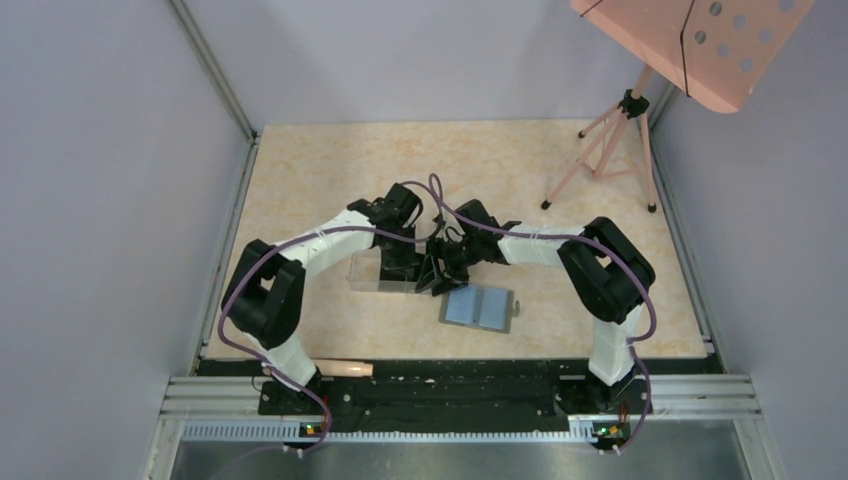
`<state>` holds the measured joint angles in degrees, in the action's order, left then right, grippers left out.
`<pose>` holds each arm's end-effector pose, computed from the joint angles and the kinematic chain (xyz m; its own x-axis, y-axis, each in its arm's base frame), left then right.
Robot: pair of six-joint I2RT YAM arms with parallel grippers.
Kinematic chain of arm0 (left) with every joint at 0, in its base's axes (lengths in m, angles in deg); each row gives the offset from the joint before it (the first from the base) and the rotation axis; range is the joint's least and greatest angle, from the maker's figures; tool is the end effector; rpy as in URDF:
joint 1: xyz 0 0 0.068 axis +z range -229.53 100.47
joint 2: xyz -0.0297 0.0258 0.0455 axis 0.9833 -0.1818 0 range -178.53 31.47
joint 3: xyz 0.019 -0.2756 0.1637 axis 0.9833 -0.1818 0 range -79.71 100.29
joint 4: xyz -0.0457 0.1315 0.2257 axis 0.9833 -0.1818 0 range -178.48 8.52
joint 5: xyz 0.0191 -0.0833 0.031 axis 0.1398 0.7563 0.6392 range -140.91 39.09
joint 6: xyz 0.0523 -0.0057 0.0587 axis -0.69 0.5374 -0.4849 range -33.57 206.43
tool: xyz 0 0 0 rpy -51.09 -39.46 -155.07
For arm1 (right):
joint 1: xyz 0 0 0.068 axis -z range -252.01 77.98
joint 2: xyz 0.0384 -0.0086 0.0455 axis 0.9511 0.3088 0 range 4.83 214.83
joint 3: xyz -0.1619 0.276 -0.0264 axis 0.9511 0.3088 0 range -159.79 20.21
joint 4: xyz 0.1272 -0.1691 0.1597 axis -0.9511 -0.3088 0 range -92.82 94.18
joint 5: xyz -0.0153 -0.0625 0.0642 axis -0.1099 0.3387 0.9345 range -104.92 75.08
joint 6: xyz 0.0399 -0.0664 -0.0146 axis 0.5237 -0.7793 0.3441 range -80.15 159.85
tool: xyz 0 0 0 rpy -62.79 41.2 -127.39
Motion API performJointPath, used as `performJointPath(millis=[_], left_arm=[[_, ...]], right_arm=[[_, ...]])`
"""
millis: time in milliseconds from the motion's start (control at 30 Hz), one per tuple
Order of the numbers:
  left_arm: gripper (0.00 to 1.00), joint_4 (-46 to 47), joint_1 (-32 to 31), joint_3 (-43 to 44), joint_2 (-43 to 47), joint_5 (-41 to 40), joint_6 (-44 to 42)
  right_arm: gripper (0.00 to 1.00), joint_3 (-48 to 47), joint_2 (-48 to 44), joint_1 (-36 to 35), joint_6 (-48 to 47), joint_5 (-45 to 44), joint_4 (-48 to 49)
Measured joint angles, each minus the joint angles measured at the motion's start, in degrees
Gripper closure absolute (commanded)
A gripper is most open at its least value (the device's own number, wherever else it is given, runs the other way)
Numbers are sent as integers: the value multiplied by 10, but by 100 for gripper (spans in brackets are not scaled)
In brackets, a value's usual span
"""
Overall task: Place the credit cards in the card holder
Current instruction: Pick up the credit card from the storage box.
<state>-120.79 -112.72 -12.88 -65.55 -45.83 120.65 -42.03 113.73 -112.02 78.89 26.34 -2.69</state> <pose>0.2923 -0.1983 0.2192 -0.9694 -0.0351 -0.2431 0.0317 0.9635 -0.2657 0.2855 0.2979 0.1700 -0.9719 -0.1976 -0.1276 -0.2206 0.5771 0.7863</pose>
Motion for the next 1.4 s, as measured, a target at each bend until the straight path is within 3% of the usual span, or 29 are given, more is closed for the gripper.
performJointPath(millis=[267,600,900,1400], left_arm=[[87,-41,-14,38,-40,-29,-19],[74,-62,-31,61,-73,-50,-33],[87,-67,-37,68,-74,-65,-35],[82,0,-33,30,6,-13,2]], right_arm=[[39,0,0,0,0,0,0],[39,0,0,0,0,0,0],[39,0,0,0,0,0,0],[39,0,0,0,-1,-1,-4]])
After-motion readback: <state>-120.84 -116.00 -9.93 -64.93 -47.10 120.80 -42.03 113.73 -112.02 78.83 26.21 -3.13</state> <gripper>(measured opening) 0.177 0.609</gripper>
